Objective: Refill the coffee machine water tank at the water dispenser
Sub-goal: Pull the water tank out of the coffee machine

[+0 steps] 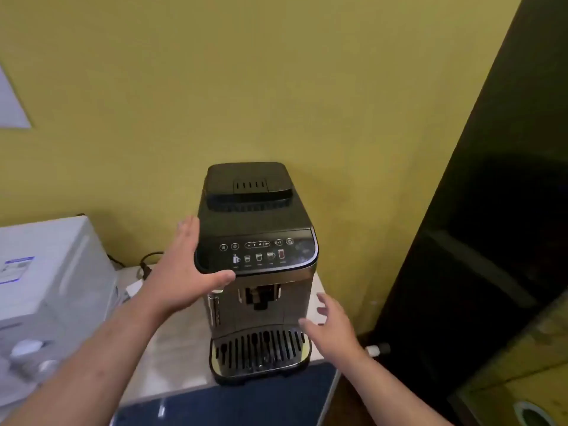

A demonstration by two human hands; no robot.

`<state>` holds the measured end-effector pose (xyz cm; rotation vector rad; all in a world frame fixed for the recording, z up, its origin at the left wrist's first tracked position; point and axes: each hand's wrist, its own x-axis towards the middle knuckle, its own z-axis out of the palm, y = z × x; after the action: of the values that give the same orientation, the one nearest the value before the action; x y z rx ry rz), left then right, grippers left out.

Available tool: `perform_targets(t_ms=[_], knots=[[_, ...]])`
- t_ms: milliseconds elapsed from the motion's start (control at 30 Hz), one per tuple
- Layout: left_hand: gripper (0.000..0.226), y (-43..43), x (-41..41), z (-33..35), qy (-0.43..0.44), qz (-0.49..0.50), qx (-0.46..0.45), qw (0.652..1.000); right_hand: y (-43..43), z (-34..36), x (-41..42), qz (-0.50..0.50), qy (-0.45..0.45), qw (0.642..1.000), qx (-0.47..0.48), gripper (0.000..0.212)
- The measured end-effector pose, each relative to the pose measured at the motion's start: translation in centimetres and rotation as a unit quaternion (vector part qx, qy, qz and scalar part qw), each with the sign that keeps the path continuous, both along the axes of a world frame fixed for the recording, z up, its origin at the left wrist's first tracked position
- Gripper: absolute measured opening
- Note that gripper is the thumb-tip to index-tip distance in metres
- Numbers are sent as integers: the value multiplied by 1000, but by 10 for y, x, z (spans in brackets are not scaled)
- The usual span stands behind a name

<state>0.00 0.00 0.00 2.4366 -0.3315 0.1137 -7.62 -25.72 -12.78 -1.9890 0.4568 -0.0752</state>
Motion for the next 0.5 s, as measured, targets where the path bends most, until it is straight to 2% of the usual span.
perform_targets(t_ms=[67,133,200,300,500], knots=[[133,-2,14,-9,14,-30,53,998,2,-3,19,-20,-6,1000,-10,81],[138,-5,23,-17,41,-28,69,996,1,-9,35,-31,10,999,-27,84],[138,-9,23,-31,23,-20,72,997,1,-19,47,-35,20,999,-11,74],[135,-12,22,-35,-6,-3,67,998,2,-22,58,-41,-1,999,30,44],[133,-15,18,-33,3,-1,68,998,13,-25,77,-61,-49,992,97,41]])
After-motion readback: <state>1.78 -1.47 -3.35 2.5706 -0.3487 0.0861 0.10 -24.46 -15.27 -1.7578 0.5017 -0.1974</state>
